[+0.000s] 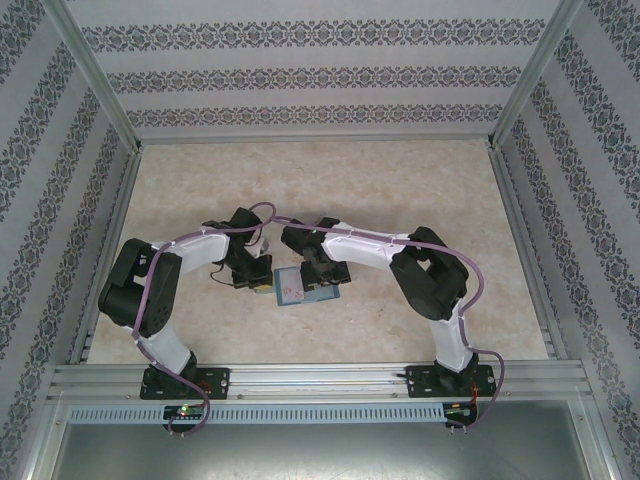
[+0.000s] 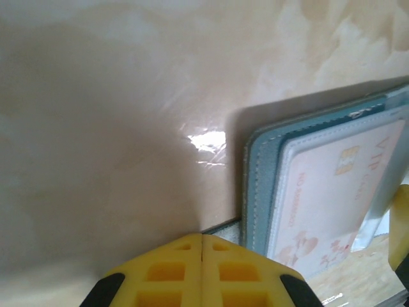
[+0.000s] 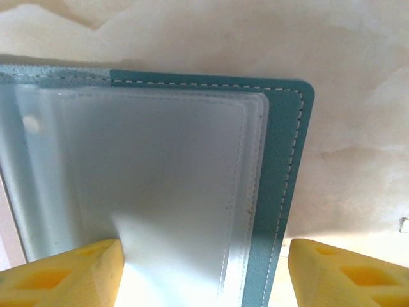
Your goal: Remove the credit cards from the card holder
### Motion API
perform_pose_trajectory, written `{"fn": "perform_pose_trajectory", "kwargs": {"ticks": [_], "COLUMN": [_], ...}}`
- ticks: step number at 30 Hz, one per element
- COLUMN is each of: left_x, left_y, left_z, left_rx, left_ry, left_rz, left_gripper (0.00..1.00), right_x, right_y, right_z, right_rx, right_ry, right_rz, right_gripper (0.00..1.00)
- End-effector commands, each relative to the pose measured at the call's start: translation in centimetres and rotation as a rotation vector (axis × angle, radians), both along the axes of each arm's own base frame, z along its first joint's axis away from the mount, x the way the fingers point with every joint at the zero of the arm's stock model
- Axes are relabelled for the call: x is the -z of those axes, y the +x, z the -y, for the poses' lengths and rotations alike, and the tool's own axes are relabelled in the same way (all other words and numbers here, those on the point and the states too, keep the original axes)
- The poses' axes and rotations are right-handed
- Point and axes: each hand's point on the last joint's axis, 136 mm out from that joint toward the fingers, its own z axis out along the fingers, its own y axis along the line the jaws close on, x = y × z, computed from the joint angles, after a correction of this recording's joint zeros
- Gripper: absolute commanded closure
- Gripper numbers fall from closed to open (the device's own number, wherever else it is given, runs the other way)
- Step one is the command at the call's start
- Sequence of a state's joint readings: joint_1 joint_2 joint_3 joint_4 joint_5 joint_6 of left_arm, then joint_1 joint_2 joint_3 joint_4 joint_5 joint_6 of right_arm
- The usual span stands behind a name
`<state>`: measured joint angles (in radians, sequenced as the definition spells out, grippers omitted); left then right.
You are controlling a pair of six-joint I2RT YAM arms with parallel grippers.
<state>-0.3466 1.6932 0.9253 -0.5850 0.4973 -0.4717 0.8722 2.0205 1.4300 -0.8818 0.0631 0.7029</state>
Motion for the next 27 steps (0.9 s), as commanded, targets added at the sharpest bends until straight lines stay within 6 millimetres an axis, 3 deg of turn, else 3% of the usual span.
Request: {"fn": "perform_pose_trajectory", "kwargs": {"ticks": [1, 13, 27], "left_x": [-2.0, -3.1, -1.4], "left_y": [0.4, 0.2, -0.5], "left_z": [1.5, 3.0, 4.2], "left_rx": [0.021, 0.033, 0.075], "left_ry": [-0.036, -0.052, -0.039], "left_rz": [0.035, 0.055, 0.014], "left_gripper": [0.98, 0.98, 0.98], "right_x": [-0.2, -0.2, -0.8], "right_y": [-0.6, -1.2, -1.2], "right_z": [0.8, 0.0, 0.5], "right_rx": [0.004, 0.025, 0.046], "right_ry": [-0.002, 0.074, 0.079], "right_rz": [-0.02, -0.04, -0.016], "right_gripper": [0.32, 0.43, 0.49]}}
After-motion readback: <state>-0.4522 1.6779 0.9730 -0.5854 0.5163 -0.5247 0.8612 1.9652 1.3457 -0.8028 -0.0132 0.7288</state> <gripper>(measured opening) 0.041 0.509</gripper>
